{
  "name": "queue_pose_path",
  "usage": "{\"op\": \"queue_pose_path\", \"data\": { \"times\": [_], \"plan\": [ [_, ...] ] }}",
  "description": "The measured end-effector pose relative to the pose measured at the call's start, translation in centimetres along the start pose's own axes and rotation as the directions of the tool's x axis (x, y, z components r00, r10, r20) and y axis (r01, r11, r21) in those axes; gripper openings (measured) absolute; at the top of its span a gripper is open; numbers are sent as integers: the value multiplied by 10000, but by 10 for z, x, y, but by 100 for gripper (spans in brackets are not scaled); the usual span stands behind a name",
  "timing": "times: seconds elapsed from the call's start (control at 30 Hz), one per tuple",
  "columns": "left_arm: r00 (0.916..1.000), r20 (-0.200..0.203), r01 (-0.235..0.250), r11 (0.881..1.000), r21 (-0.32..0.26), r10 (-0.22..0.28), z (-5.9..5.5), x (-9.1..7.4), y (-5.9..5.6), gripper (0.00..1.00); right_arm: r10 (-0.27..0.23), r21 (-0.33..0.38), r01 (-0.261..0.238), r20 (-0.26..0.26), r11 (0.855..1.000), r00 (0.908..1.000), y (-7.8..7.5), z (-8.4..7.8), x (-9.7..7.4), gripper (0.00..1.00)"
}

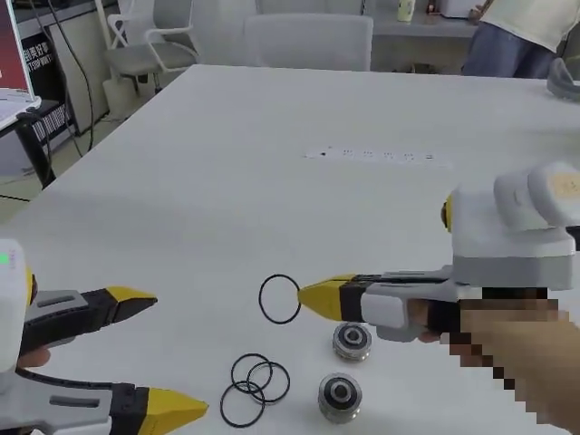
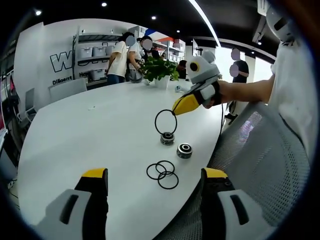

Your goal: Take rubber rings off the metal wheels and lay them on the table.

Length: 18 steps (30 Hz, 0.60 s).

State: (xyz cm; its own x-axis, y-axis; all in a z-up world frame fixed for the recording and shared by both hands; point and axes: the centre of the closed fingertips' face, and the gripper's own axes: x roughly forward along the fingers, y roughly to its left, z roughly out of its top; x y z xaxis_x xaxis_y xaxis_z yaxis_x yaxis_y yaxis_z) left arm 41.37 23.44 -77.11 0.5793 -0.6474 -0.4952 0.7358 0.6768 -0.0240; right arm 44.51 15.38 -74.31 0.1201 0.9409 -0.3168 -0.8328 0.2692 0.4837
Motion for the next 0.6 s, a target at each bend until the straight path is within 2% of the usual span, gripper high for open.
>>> {"op": "queue_pose_path", "data": {
  "times": [0.37,0.6],
  "plan": [
    [9999,109,100,9998,-159,-98,1,0,-2,75,442,-242,-468,-980,9986,9942,12,-24,16,0],
    [9993,-161,331,9994,-34,-331,-3,2,-7,76,479,-367,-542,-1550,9979,9867,14,-37,22,0]
  ]
}}
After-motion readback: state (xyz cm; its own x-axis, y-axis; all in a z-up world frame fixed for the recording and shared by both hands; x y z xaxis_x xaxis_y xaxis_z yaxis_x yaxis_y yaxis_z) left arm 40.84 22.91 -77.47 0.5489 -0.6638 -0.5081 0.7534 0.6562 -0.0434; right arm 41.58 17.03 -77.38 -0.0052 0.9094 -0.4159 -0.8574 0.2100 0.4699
